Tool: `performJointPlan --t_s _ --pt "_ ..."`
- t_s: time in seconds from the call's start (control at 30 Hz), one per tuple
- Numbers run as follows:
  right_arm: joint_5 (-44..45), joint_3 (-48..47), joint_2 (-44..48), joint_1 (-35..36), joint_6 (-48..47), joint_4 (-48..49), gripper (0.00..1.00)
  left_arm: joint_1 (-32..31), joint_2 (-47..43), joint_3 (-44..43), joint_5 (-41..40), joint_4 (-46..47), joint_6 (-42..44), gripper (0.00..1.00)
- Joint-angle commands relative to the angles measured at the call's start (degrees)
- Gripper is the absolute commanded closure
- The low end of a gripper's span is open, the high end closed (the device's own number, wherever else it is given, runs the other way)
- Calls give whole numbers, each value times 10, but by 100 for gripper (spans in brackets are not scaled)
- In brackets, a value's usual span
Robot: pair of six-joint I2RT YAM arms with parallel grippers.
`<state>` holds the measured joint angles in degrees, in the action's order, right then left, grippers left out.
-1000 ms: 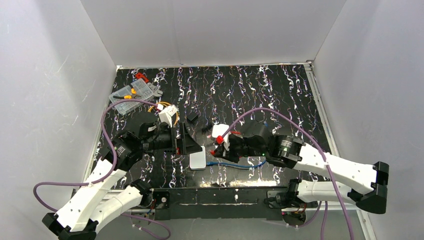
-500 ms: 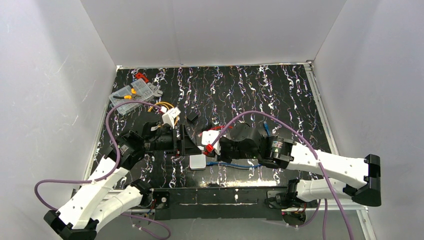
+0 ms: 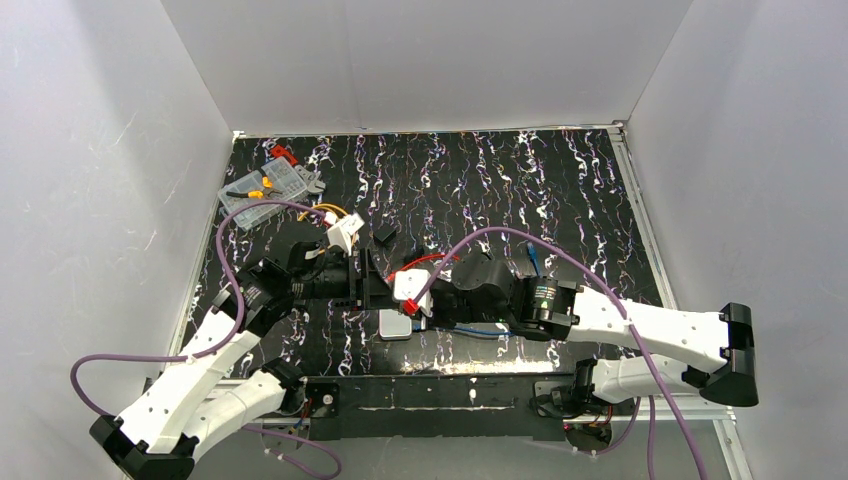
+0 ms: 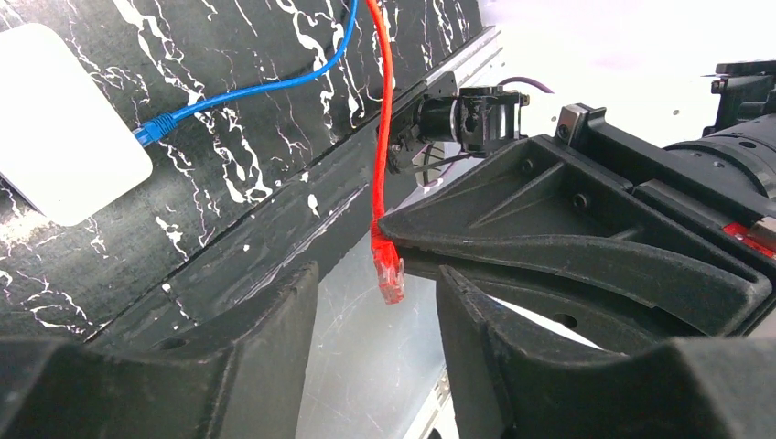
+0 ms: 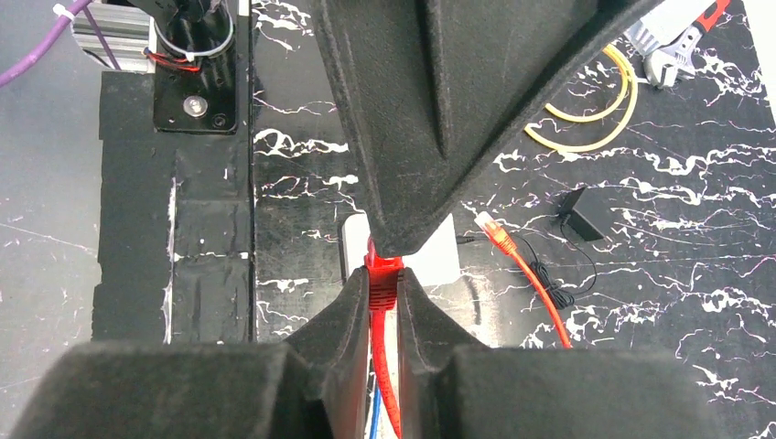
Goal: Insert the plug into the switch port
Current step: Pick up the connector from the center of the board.
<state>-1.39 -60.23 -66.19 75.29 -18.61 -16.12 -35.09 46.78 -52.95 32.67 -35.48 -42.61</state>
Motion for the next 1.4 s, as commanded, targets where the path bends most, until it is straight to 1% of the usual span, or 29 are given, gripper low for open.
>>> performJointPlan --t_s 0.0,0.43,0.63,0.7,0.83,0.93,1.13,1.17,1.2,1.23,1.27,1.3,1.37 --pt "26 -28 0 6 -14 40 99 -1 -1 7 18 8 -2 54" --pt "49 -30 -7 14 -19 52 99 -1 1 13 27 13 2 74" --pt "51 -36 -15 19 -26 48 99 -1 4 15 27 14 6 78" --pt "52 -38 -18 22 -28 47 99 -1 5 15 28 15 6 80" --pt "57 -38 -21 24 -30 51 99 -1 5 14 30 15 8 88" --pt "58 -39 -21 26 -32 54 99 -1 5 16 31 14 9 100" --pt "61 -36 -16 28 -30 54 99 -1 2 18 27 15 10 100" --pt "61 -33 -12 28 -29 56 93 -1 2 18 27 16 9 100" --pt "60 -28 -8 28 -27 59 84 0 0 18 27 18 9 100" --pt "59 -21 -2 28 -26 62 71 -1 -1 19 27 20 8 100" --pt "60 -13 3 28 -25 66 61 -1 -3 21 28 22 9 100" --pt "62 -4 10 28 -24 71 54 -1 -5 23 30 27 8 100" --pt "65 16 25 28 -23 86 43 0 -9 29 33 34 8 100"
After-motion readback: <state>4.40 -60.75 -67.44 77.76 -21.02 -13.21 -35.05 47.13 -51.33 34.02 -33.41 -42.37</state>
